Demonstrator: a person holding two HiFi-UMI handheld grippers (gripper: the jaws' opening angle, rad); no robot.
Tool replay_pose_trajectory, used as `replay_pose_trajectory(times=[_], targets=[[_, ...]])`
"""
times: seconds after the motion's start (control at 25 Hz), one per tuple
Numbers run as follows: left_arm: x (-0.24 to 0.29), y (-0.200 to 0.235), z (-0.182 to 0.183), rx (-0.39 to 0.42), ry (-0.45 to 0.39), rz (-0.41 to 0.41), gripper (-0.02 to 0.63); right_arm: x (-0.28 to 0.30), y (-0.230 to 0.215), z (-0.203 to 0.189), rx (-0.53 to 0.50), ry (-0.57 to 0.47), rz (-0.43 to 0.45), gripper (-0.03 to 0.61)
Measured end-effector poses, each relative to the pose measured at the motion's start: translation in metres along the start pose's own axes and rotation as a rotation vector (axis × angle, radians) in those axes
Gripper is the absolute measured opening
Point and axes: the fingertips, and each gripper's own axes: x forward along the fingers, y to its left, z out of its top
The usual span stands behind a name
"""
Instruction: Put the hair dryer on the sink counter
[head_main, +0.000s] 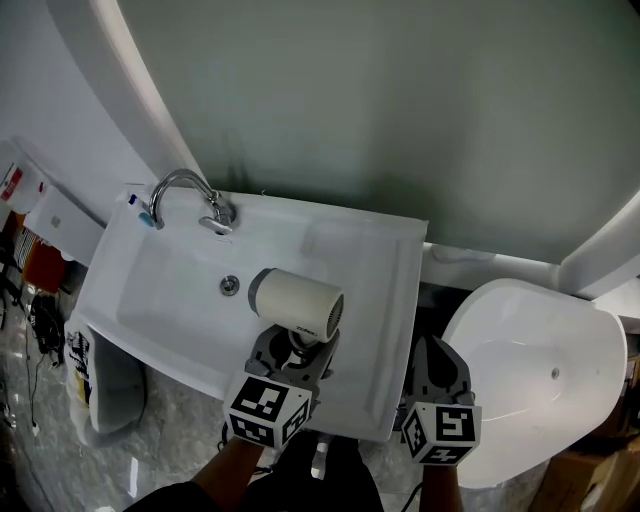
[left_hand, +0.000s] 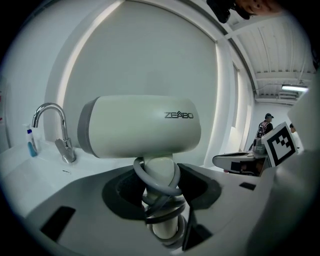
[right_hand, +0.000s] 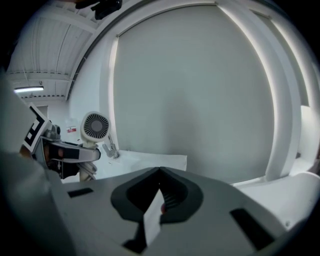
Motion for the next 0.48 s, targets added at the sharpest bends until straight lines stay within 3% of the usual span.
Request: replay_pose_trajectory(times=[0.48], targets=[[0.011,-0.005,-0.016,-0.018,0.037,-0.006,0.193,0.005,-0.001,-0.011,0.014,0.019,0.008,0.021]])
